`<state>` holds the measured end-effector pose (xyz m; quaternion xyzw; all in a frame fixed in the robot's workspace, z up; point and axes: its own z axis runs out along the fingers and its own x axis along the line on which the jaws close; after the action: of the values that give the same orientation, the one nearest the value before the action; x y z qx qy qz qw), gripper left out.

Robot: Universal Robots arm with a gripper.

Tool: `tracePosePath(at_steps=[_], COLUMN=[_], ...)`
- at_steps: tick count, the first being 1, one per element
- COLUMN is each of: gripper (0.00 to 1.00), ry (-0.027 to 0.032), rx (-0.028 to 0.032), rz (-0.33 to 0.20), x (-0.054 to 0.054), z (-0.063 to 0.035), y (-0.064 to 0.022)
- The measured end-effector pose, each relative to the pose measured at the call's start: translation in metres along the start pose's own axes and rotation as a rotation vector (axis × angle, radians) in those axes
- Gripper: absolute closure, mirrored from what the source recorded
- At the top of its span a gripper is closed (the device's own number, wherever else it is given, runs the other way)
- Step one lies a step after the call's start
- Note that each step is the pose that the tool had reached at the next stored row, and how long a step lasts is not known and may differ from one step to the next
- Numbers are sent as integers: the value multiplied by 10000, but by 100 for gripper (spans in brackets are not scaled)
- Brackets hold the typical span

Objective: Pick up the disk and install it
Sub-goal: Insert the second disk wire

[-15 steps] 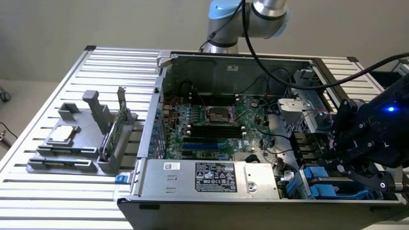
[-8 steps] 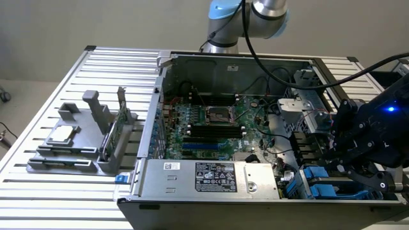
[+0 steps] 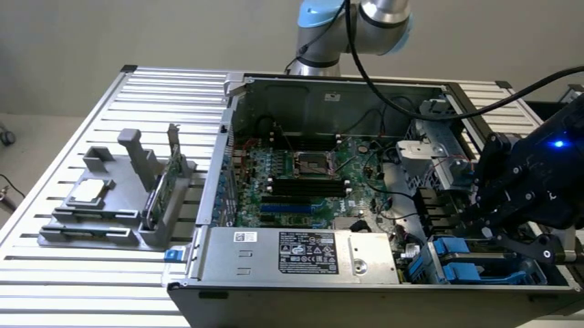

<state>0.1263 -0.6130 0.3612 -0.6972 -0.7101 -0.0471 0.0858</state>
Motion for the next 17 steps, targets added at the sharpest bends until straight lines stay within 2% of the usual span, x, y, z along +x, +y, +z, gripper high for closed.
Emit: tracePosePath(at_steps=[2,5,8,9,12,17], gripper=[74,74,74,74,74,74], ry=[-63,-221,-420,-466,-543,-638], rx=[-1,-3,-8,-11,-22,-44], rz=[4,12,22,24,26,28], x=[51,114,155,165,187,221], z=[-36,-74,-82,-81,-78,-74], y=[-1,9,35,44,77,127])
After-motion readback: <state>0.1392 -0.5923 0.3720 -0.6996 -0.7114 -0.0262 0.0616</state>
